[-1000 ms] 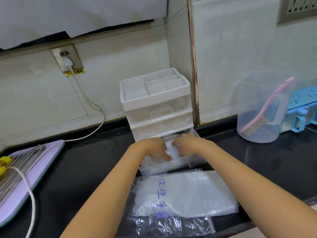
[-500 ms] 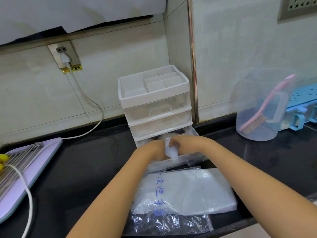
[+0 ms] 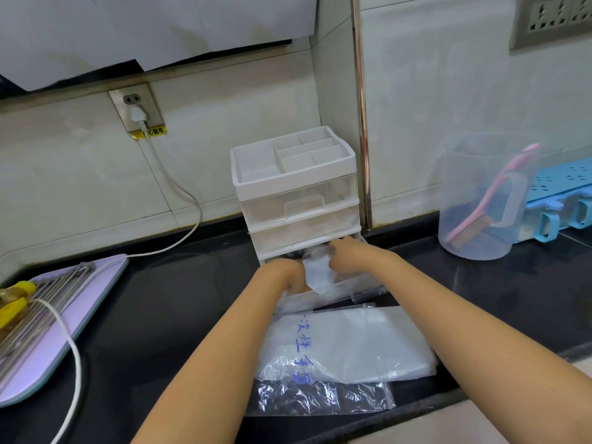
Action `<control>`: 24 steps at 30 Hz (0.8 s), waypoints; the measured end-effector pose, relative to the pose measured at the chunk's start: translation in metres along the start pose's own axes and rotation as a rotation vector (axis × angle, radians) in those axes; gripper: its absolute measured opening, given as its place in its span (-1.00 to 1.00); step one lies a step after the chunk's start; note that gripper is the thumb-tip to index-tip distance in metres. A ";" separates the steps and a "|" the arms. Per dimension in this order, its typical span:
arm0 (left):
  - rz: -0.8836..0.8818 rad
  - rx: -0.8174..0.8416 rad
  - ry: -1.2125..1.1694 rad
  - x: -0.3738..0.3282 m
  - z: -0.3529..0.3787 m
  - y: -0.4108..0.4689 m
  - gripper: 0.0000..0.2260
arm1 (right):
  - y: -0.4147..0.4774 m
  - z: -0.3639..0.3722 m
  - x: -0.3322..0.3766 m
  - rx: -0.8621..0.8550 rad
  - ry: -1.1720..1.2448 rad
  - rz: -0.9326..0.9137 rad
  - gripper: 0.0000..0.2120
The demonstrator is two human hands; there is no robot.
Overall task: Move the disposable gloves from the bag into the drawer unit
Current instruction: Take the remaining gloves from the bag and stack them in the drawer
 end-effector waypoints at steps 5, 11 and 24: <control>0.037 -0.113 -0.143 -0.003 -0.004 -0.011 -0.64 | -0.047 -0.034 -0.007 -0.102 0.162 -0.169 -0.64; 0.026 -0.375 -0.295 -0.007 -0.032 -0.052 -0.49 | -0.106 -0.037 -0.037 -0.183 0.321 -0.228 -0.75; 0.404 -0.619 -0.627 -0.104 0.047 -0.117 -0.63 | -0.160 0.036 -0.100 -0.288 0.232 -0.036 -0.29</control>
Point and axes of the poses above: each hand's wrist, its own y-axis towards the middle knuckle, its own z-axis out of the palm, x = y × z, the point moved 10 cm from there along y, towards the middle knuckle, and after that the axes turned 4 degrees about z, right-handed, at the moved point
